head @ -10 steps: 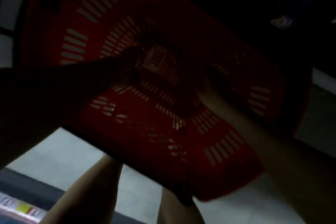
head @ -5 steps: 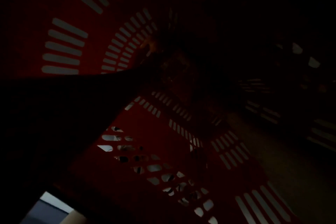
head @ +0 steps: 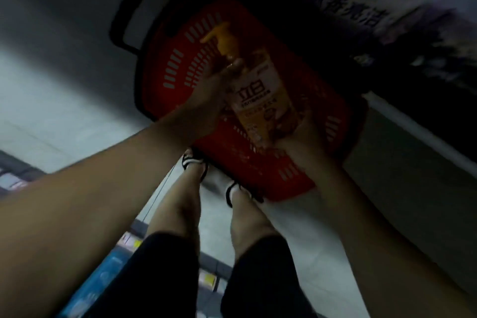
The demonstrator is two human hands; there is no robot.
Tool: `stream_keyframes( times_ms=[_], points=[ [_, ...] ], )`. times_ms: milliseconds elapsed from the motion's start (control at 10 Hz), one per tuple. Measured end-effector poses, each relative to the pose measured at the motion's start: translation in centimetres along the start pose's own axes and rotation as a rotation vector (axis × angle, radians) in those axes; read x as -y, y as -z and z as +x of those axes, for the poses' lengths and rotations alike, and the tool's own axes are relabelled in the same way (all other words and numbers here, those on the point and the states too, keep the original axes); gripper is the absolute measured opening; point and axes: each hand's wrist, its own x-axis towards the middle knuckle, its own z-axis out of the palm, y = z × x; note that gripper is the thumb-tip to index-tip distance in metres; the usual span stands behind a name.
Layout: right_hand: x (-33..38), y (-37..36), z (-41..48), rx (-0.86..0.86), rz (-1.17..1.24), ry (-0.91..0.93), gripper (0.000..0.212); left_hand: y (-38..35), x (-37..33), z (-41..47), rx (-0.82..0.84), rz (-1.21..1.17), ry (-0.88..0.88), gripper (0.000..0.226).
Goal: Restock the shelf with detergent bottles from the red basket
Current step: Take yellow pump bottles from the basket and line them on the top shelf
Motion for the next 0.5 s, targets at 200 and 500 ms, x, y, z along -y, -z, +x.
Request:
stream_keyframes(
  times_ms=[200,500],
  points=[
    [12.5,7.3,-19.0,0.072,0.313,0.113,0.091,-2.1,-13.3,-16.8,-0.015,0.121,-0.257,0.061],
    [27.7,11.3,-34.8,0.234,0.459,0.557,0.07,1.3,-28.9,-39.4,-0.091,0.227,-0.738,0.064]
  ],
)
